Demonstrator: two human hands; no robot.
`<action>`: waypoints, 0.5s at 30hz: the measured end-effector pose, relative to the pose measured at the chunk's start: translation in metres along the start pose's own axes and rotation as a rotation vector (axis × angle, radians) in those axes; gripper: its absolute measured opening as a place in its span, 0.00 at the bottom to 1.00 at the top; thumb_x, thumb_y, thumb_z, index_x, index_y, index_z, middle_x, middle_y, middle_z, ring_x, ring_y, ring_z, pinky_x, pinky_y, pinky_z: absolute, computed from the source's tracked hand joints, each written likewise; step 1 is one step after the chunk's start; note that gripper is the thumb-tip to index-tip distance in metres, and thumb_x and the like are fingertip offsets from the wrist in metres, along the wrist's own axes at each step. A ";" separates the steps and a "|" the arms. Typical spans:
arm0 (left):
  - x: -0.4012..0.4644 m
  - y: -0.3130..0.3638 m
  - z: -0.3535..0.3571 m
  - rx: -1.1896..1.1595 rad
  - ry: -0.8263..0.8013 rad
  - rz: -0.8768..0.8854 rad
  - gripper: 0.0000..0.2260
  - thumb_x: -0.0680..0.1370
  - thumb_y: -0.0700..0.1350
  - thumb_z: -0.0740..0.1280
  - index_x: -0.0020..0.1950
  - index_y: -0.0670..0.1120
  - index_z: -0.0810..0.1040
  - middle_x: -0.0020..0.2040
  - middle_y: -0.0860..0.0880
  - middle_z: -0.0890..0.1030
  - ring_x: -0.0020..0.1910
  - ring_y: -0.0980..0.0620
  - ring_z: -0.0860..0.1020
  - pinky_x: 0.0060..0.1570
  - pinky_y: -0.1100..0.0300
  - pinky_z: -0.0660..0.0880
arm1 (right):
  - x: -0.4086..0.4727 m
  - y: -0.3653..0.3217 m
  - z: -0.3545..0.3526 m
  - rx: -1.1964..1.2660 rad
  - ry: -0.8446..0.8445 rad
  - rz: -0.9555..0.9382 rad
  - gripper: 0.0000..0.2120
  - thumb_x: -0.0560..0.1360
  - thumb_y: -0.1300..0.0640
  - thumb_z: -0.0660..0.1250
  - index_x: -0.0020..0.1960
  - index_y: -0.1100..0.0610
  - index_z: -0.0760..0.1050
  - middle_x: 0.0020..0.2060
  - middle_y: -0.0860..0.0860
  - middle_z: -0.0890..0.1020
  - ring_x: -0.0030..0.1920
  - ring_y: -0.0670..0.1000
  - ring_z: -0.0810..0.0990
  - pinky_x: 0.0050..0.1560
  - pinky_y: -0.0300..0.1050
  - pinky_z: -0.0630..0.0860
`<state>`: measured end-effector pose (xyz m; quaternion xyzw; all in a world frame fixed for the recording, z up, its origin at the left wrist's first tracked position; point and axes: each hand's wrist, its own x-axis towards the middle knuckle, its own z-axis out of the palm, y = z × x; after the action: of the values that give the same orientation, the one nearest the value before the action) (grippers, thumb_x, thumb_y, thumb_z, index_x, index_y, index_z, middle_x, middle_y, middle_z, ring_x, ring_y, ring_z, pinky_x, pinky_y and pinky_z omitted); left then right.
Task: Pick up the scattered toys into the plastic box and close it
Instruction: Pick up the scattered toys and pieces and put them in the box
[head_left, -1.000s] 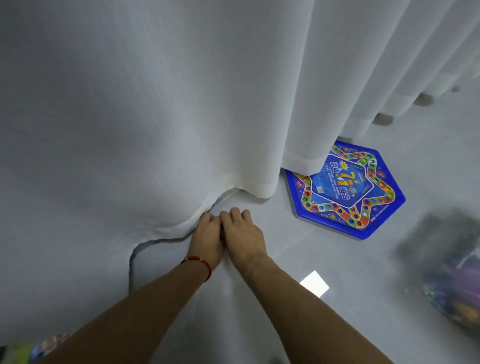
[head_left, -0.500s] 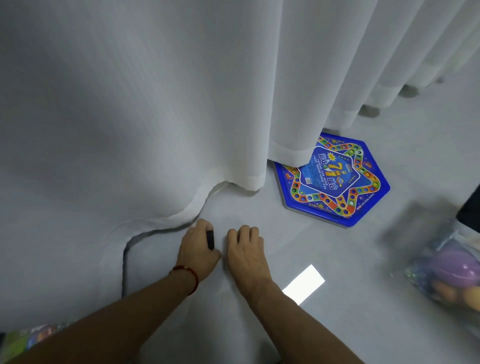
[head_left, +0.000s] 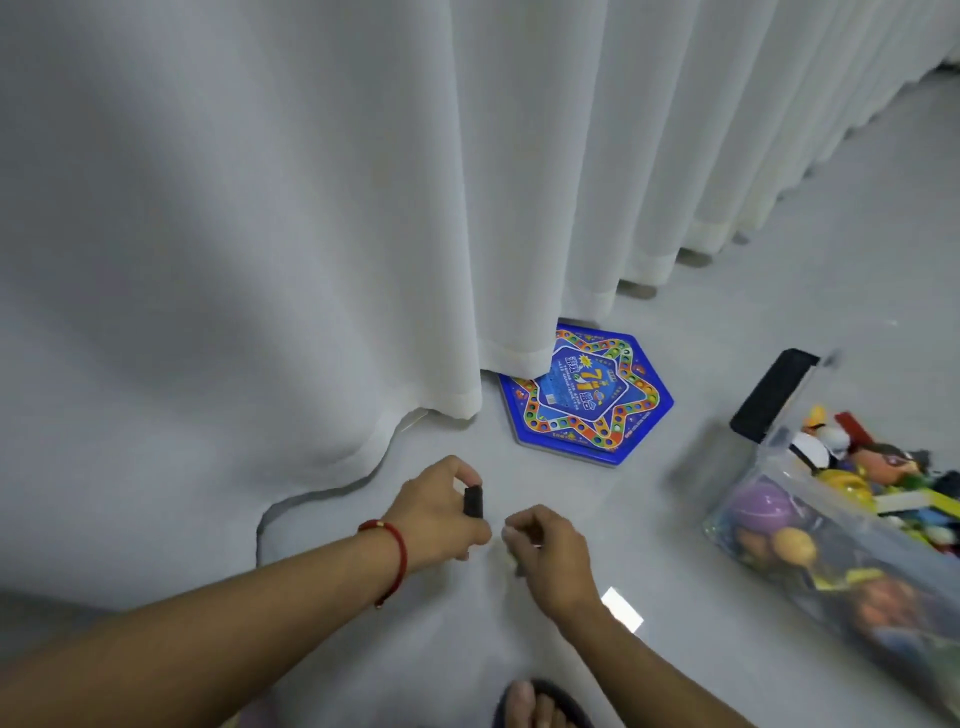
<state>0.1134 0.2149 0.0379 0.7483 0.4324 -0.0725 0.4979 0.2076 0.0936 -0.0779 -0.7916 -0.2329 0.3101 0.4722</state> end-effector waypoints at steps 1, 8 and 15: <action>-0.010 0.021 0.003 -0.070 -0.033 0.025 0.19 0.69 0.37 0.72 0.56 0.49 0.73 0.42 0.44 0.81 0.32 0.47 0.81 0.39 0.55 0.81 | -0.008 -0.015 -0.030 0.097 0.099 0.032 0.03 0.77 0.61 0.71 0.47 0.54 0.81 0.39 0.51 0.84 0.35 0.50 0.83 0.35 0.42 0.81; -0.068 0.178 0.079 -0.347 -0.326 0.261 0.21 0.74 0.34 0.71 0.65 0.41 0.69 0.43 0.39 0.78 0.33 0.44 0.78 0.45 0.51 0.82 | -0.041 -0.070 -0.286 0.449 0.741 0.050 0.04 0.76 0.63 0.71 0.49 0.61 0.83 0.44 0.56 0.86 0.43 0.50 0.83 0.47 0.46 0.79; -0.098 0.274 0.115 -0.558 -0.563 0.173 0.26 0.79 0.47 0.67 0.72 0.37 0.63 0.66 0.35 0.72 0.52 0.40 0.82 0.58 0.50 0.78 | -0.062 -0.071 -0.383 0.145 0.681 0.373 0.12 0.79 0.54 0.60 0.50 0.65 0.67 0.46 0.59 0.73 0.54 0.66 0.78 0.57 0.60 0.78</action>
<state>0.2871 0.0301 0.2205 0.5690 0.2176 -0.1120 0.7851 0.4311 -0.1468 0.1402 -0.8425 0.1074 0.1261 0.5126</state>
